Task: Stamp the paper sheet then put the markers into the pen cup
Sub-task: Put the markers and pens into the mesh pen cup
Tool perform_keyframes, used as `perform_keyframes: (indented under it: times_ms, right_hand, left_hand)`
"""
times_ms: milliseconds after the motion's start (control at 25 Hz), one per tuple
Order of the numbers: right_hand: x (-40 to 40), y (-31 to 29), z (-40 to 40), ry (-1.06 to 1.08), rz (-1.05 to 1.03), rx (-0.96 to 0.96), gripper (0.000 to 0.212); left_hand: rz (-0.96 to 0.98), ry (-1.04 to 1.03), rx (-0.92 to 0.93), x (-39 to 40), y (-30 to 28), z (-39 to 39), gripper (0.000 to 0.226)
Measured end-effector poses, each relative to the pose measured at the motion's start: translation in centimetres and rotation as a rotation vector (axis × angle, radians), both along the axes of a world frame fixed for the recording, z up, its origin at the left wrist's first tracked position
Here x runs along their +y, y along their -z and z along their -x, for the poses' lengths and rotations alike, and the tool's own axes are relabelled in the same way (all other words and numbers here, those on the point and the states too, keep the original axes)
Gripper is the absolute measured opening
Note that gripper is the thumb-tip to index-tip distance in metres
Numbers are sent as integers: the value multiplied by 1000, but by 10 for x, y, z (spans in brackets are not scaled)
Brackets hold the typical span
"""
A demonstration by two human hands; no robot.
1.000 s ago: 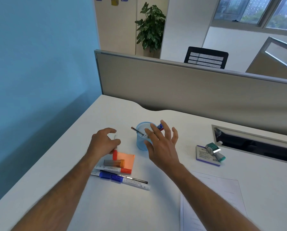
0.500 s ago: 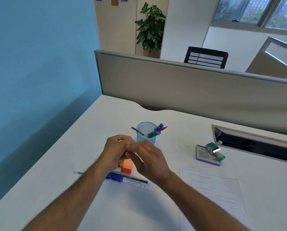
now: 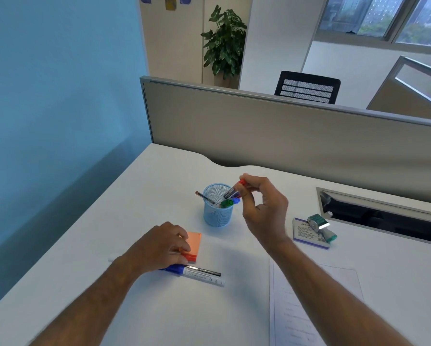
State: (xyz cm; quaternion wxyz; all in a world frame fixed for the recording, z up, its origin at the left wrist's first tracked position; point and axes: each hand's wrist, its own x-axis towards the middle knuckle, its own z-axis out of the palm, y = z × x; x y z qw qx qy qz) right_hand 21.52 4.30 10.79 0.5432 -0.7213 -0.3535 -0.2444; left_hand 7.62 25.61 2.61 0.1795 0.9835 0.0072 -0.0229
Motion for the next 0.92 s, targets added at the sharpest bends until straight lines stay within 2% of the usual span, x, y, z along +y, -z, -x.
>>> perform_keyframes:
  times_ms: [280,440,560,720,800,920]
  right_hand:
    - [19,17,-3,27,251,-109,14]
    - [28,24,-8,101,414,-137,11]
    - [28,30,-9,136,563,-202,11]
    - [25,31,-4,184,720,-242,13]
    - [21,28,-1,176,631,-256,15]
    - [13,26,9,-59,256,-138,18]
  left_hand:
    - [-54,46,-49,-4,11,-5,27]
    - [32,-6,-216,-14,10,-7,24]
    - [70,-33,-433,-23,1,-12,21]
    - [256,-104,-491,-34,-13,-18,23]
    - [441,-162,-499,-41,-20,-20,18]
    - [650,-224,-618,-53,-28,-23,14]
